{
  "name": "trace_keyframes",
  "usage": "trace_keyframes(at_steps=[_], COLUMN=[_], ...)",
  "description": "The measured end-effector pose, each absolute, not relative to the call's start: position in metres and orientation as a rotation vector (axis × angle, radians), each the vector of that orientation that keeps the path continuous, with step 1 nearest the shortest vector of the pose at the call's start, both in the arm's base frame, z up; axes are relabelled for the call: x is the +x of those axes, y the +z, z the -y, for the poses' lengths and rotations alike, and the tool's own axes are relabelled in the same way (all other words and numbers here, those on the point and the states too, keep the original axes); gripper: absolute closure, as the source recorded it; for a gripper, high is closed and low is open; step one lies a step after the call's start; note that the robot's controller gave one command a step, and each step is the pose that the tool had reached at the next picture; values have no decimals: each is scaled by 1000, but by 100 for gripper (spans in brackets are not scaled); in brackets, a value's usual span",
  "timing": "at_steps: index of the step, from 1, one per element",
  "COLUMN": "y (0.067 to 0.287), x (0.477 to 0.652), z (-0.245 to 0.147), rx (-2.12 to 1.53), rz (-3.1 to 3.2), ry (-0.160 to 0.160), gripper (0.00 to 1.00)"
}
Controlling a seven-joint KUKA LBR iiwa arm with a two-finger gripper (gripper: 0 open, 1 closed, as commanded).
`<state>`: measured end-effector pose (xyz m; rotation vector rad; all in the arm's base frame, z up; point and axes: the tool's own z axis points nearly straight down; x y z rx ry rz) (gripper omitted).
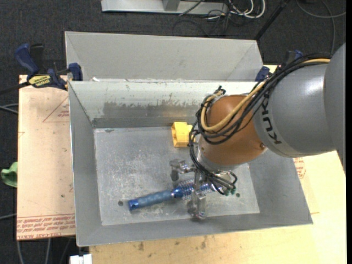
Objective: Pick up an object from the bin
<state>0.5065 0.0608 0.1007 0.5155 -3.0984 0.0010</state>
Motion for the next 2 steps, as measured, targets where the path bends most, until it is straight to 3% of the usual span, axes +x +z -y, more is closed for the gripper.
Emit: trace_keyframes(at_steps=[1,2], y=[69,69], x=[503,503], z=[-66,-67], rx=[637,632], rz=[3076,3079], ry=[-3,-3], gripper=[0,0])
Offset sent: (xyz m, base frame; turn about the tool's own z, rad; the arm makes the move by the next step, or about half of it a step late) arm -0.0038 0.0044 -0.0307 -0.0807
